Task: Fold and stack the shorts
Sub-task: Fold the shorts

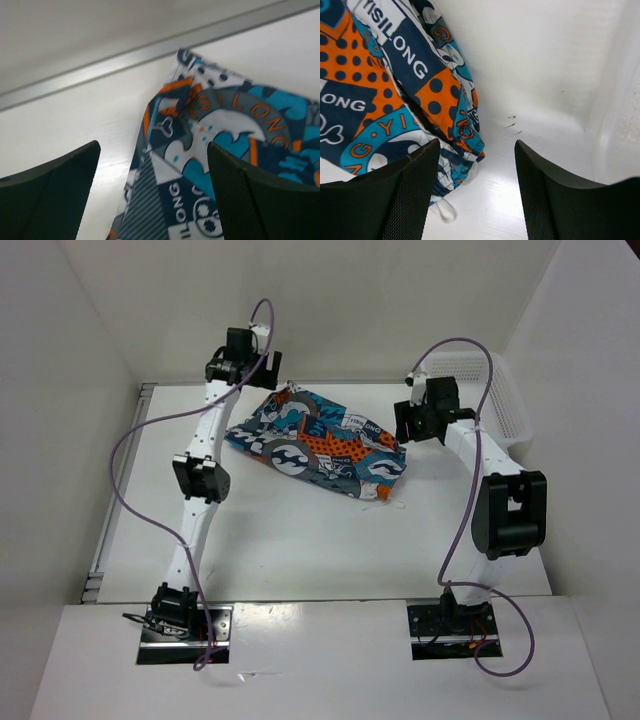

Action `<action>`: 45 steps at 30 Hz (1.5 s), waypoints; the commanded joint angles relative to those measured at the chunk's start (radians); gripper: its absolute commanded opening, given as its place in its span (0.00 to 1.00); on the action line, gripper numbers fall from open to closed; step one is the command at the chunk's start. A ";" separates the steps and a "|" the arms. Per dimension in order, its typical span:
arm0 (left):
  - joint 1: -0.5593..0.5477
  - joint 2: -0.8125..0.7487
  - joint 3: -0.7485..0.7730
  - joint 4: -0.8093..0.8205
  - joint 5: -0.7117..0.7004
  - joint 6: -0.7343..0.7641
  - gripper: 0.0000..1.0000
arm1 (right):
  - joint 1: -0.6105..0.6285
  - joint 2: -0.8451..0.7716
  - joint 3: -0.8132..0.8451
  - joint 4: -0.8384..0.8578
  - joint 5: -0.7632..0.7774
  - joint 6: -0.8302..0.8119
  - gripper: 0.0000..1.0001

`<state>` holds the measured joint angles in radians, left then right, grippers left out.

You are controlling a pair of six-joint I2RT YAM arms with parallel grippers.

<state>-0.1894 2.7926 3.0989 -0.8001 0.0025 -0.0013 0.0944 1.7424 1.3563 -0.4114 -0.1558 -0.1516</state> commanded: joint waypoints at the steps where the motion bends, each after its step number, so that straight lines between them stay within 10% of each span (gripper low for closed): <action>1: 0.094 -0.076 0.037 -0.200 0.111 0.001 0.94 | 0.008 -0.079 0.018 -0.007 0.030 0.063 0.67; 17: 0.186 0.008 0.018 -0.498 0.352 0.001 0.99 | 0.036 0.126 -0.051 -0.044 0.002 0.248 0.54; 31: 0.234 -0.021 -0.226 -0.498 0.327 0.001 0.99 | 0.120 0.440 0.361 0.008 0.297 0.290 0.22; 38: 0.292 -0.184 -0.340 -0.462 0.395 0.001 0.99 | 0.139 0.441 0.481 0.037 0.268 0.271 0.70; 43: 0.236 -0.746 -1.054 0.032 0.285 0.001 0.99 | 0.149 0.326 0.410 0.062 0.329 0.231 0.82; 45: 0.215 -0.810 -1.056 -0.034 0.255 0.001 0.99 | 0.149 0.261 0.376 0.062 0.366 0.193 0.86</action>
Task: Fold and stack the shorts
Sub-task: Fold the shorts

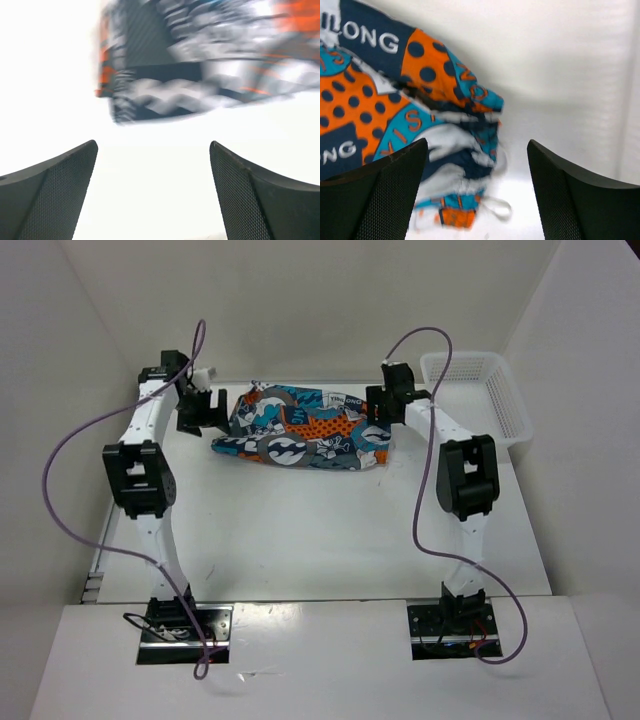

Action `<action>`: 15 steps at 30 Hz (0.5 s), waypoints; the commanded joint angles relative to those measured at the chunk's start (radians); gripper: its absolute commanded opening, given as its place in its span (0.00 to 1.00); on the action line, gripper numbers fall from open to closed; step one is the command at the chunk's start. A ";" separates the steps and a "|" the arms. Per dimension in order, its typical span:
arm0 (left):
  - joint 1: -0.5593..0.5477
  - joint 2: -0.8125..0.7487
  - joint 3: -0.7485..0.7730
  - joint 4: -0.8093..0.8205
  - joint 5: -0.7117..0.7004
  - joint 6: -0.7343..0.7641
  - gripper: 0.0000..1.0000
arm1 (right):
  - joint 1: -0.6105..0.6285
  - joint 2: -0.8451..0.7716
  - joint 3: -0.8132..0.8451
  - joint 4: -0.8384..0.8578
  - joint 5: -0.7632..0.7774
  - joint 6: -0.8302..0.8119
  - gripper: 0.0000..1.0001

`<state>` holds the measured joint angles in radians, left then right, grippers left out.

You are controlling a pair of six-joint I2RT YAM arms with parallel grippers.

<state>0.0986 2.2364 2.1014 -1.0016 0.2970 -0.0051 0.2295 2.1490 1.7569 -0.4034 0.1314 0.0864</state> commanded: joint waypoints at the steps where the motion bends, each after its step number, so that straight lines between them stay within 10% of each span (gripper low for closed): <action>1: -0.073 -0.282 -0.087 0.167 0.023 0.005 0.99 | 0.014 -0.167 -0.060 0.054 0.079 -0.057 0.86; 7: -0.011 -0.492 -0.593 0.372 -0.093 0.005 0.99 | 0.014 -0.317 -0.216 0.020 -0.010 -0.120 0.87; 15: -0.025 -0.403 -0.499 0.455 -0.048 0.005 0.99 | 0.014 -0.363 -0.427 0.015 -0.199 0.056 0.85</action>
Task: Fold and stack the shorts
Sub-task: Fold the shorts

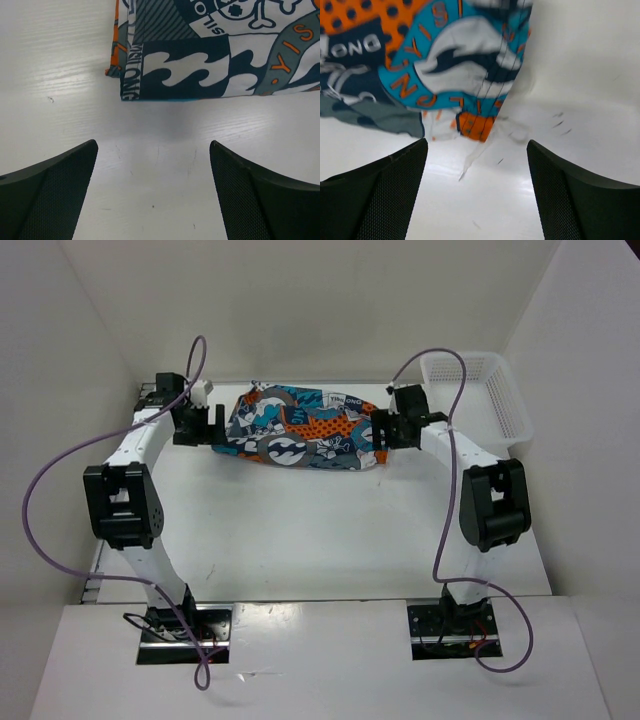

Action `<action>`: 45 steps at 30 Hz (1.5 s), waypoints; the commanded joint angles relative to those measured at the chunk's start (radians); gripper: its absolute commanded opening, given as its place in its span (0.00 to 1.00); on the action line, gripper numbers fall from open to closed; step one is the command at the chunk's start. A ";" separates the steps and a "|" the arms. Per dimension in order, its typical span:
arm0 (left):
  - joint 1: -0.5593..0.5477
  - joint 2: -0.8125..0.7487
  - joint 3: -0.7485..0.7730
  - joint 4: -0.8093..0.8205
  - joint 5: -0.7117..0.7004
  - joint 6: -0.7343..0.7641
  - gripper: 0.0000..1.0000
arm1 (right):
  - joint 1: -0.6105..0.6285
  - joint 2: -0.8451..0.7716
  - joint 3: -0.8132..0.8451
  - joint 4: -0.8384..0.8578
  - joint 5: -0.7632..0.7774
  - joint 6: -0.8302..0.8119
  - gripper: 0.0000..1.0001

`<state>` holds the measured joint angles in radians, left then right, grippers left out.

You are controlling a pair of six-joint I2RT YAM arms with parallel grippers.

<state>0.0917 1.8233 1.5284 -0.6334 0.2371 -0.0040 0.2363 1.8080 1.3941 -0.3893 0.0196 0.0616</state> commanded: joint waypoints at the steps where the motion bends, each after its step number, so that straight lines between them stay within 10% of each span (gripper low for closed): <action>1: -0.018 0.022 0.091 0.087 -0.002 0.004 0.99 | 0.008 -0.010 -0.073 0.012 -0.087 0.113 0.85; 16: -0.053 0.251 0.085 0.182 -0.105 0.004 0.99 | 0.008 0.260 0.085 0.044 -0.072 0.290 0.76; 22: -0.053 0.300 0.058 0.215 -0.130 0.004 0.99 | 0.008 0.266 0.086 0.044 -0.053 0.300 0.24; 25: -0.053 0.332 0.044 0.224 -0.140 0.004 0.83 | 0.008 0.223 0.036 0.032 -0.041 0.265 0.03; 30: -0.053 0.288 -0.016 0.234 -0.128 0.004 0.09 | -0.037 0.103 -0.024 0.000 -0.247 0.074 0.00; 35: -0.053 0.180 -0.115 0.207 -0.087 0.004 0.00 | -0.071 0.031 -0.067 -0.086 -0.394 -0.103 0.00; 43: -0.063 -0.105 -0.427 0.121 -0.039 0.004 0.06 | -0.071 -0.091 -0.188 -0.118 -0.395 -0.200 0.00; 44: -0.063 -0.157 -0.456 0.104 -0.030 0.004 0.21 | -0.071 -0.107 -0.232 -0.118 -0.405 -0.200 0.10; 45: -0.073 -0.176 -0.493 0.075 -0.021 0.004 0.61 | -0.071 -0.139 -0.254 -0.118 -0.405 -0.188 0.21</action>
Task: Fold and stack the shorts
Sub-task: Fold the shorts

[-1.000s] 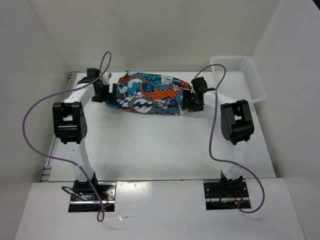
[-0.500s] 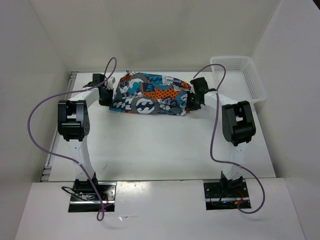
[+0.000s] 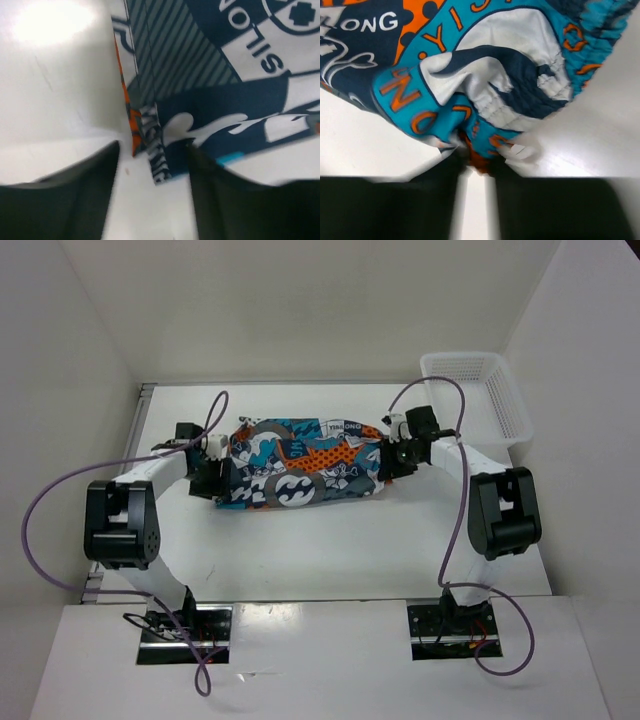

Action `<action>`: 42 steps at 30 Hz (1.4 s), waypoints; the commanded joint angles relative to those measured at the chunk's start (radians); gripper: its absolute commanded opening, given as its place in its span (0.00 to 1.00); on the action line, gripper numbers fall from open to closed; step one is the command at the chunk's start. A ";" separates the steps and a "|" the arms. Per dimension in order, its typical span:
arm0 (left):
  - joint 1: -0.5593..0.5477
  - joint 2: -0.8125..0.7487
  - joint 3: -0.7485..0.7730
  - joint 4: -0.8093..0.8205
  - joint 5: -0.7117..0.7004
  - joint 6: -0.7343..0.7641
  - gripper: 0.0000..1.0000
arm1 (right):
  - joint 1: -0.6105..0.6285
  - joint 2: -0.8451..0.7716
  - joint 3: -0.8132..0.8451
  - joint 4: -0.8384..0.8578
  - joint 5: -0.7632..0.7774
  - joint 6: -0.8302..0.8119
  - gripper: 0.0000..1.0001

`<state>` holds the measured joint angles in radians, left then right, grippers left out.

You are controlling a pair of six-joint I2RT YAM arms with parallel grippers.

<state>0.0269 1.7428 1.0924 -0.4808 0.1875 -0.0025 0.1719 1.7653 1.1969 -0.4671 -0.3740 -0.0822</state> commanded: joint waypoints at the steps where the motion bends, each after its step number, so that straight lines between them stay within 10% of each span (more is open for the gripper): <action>1: -0.019 -0.123 -0.068 -0.094 0.038 0.002 0.71 | -0.006 -0.111 -0.095 -0.041 -0.011 -0.044 0.56; 5: -0.031 -0.199 -0.019 -0.165 0.023 0.002 0.81 | -0.020 -0.173 -0.120 -0.041 0.033 -0.004 0.80; 30: -0.070 0.550 0.843 0.010 -0.105 0.002 0.99 | -0.107 -0.047 -0.189 0.014 -0.051 0.354 0.75; 42: -0.070 0.630 0.871 -0.001 -0.095 0.002 0.41 | -0.080 0.080 -0.097 0.070 -0.008 0.435 0.52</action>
<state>-0.0475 2.3276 1.9423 -0.4923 0.0765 -0.0040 0.0715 1.8091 1.0733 -0.4469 -0.4042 0.3180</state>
